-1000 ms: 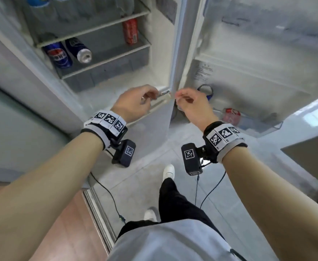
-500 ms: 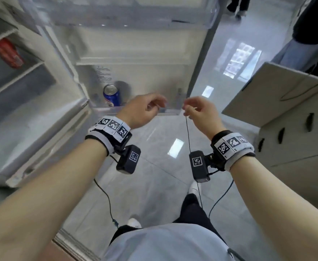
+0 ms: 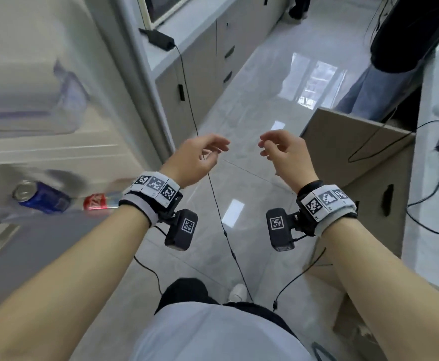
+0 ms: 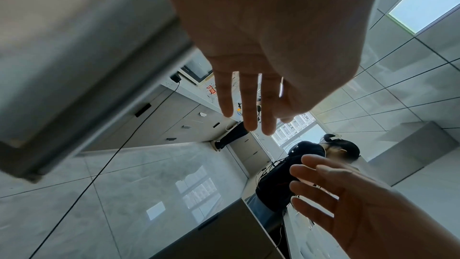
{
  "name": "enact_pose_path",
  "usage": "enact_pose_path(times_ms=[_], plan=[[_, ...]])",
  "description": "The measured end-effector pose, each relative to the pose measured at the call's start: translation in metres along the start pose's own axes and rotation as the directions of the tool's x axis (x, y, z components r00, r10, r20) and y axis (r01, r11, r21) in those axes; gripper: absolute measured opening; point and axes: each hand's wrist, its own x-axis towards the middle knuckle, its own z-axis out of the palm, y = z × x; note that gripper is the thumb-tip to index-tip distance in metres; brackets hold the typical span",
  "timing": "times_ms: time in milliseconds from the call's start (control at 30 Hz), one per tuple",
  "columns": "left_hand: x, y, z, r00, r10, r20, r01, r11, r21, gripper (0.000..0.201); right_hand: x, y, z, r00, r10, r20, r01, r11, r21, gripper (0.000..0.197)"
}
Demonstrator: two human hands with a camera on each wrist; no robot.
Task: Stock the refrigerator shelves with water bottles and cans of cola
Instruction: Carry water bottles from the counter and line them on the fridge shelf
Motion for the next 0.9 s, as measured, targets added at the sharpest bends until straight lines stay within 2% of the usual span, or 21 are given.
enact_pose_path(times_ms=[267, 433, 600, 733, 900], plan=[[0.139, -0.001, 0.022, 0.985, -0.042, -0.168, 0.039, 0.999, -0.019, 0.033, 0.134, 0.021, -0.033, 0.999, -0.034, 0.041, 0.032, 0.999, 0.039, 0.019], [0.236, -0.026, 0.018, 0.952, -0.076, -0.295, 0.058, 0.996, -0.069, 0.033, 0.234, 0.025, -0.034, 0.997, -0.059, 0.050, 0.057, 0.998, 0.041, 0.020], [0.314, -0.041, -0.007, 0.931, -0.118, -0.345, 0.096, 0.992, -0.080, 0.033, 0.330, 0.010, -0.026, 0.994, -0.081, 0.077, 0.078, 0.996, 0.046, 0.021], [0.354, -0.060, -0.040, 0.885, -0.175, -0.432, 0.146, 0.984, -0.101, 0.033, 0.395, -0.011, -0.008, 0.975, -0.166, 0.151, 0.164, 0.986, 0.024, 0.021], [0.379, -0.099, -0.088, 0.788, -0.269, -0.554, 0.230, 0.963, -0.141, 0.034, 0.467, -0.036, 0.043, 0.931, -0.243, 0.273, 0.227, 0.970, 0.089, 0.021]])
